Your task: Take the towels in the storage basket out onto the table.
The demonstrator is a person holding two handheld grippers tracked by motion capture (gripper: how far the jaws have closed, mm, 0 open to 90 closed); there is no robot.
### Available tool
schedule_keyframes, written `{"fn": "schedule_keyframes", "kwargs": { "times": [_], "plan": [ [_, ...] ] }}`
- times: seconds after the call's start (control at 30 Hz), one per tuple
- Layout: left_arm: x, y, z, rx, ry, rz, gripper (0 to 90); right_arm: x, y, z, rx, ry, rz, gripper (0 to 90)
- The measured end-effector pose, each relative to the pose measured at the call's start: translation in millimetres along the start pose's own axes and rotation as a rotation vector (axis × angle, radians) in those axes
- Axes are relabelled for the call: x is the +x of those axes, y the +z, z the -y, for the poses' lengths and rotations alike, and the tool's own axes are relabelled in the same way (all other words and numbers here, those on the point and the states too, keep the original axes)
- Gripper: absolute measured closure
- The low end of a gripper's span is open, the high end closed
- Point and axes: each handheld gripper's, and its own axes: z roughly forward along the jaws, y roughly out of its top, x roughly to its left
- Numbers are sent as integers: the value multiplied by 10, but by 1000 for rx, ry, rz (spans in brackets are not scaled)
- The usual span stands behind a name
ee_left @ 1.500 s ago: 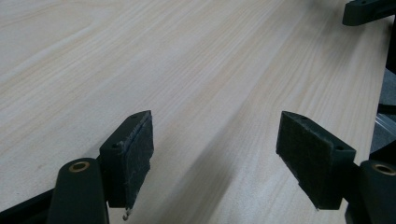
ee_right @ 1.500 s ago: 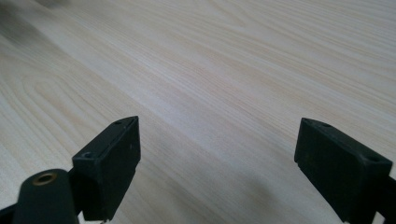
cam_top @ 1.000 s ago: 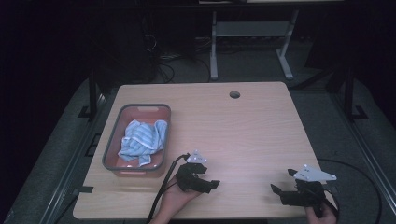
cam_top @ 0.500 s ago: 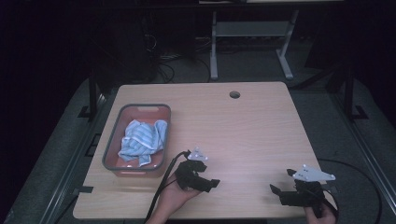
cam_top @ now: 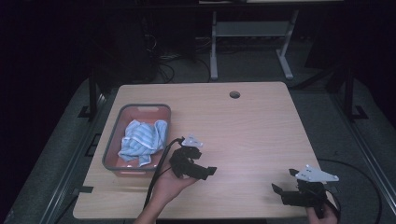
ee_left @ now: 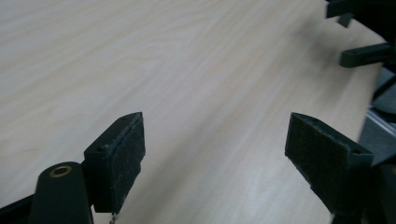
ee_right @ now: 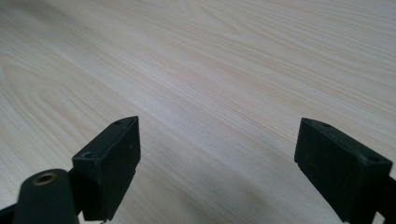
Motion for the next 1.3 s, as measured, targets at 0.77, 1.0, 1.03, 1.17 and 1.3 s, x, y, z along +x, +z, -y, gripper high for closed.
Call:
{"fn": "schedule_keyframes", "kwargs": {
  "times": [0.77,1.0,1.03,1.17,1.3],
  "plan": [
    [443,-397,-354,26,-70,-75,205,5,-1,2,-4,-14,-15,138],
    [626,-560,-341,10,-113,-106,200,-1,-6,5,-5,-12,-16,138],
    [677,-606,-334,13,-124,-114,200,-4,-12,8,-5,-12,-16,138],
    [765,-703,-311,-1,-146,-133,196,-6,-11,8,-4,-8,-15,138],
    [862,-781,-266,4,-178,-134,193,2,-7,5,-5,-15,-20,138]
  ]
}}
